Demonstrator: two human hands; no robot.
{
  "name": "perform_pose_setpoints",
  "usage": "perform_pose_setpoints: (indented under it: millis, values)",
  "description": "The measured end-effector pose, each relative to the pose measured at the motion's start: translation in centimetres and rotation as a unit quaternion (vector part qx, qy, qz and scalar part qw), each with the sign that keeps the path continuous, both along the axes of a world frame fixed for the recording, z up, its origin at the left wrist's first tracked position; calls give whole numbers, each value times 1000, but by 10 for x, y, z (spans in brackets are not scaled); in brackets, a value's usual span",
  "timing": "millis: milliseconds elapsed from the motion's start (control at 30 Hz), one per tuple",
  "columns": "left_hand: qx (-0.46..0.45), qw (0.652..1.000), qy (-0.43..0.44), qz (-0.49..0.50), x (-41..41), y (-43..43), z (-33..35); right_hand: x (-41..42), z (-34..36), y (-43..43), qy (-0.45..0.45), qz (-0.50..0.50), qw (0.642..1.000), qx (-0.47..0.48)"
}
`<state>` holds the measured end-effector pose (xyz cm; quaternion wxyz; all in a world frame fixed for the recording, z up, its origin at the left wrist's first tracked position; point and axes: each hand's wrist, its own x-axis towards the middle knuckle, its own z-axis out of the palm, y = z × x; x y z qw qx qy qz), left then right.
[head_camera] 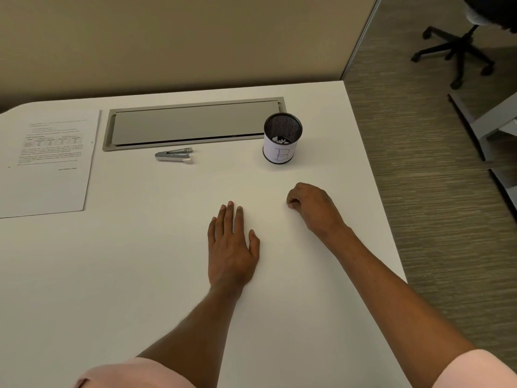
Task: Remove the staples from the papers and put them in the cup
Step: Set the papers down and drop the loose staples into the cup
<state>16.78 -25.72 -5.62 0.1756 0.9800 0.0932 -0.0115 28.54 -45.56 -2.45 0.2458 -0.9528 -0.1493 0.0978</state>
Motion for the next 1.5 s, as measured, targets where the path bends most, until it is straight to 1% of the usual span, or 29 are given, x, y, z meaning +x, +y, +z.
perform_pose_setpoints:
  millis: [267,400,467,533,567,600,667,767,833,900,967,1167,1500]
  values:
    - [-2,1000,0,3,0,0,1,2,6,9,-26,62,993,-102]
    - [-3,1000,3,3,0,0,0,2,5,12,-22,61,984,-168]
    - [-3,1000,4,2,0,0,0,-1,2,14,2,86,976,-199]
    - [-5,1000,3,3,0,0,-1,-3,1,14,-13,92,972,-217]
    - [-5,1000,3,3,0,0,-1,-5,4,14,-12,87,976,-198]
    - [-4,1000,1,3,0,0,-1,-3,10,16,-13,69,987,-146]
    - [-4,1000,-6,3,0,0,-3,6,22,17,-47,9,998,-51]
    - [-4,1000,-11,4,0,-1,-4,30,51,22,-99,-53,989,92]
    - [-3,1000,-11,3,0,-1,-4,53,68,27,-124,-67,981,132]
    - [-4,1000,-11,3,0,0,-4,75,82,32,-135,-74,980,126]
    - [-5,1000,-7,3,0,0,-5,91,89,37,-140,-78,982,97]
    - [-2,1000,-4,1,2,1,-5,113,92,44,-148,-42,988,-16]
    - [3,1000,-6,-3,2,1,-4,120,97,46,-140,-41,987,-68]
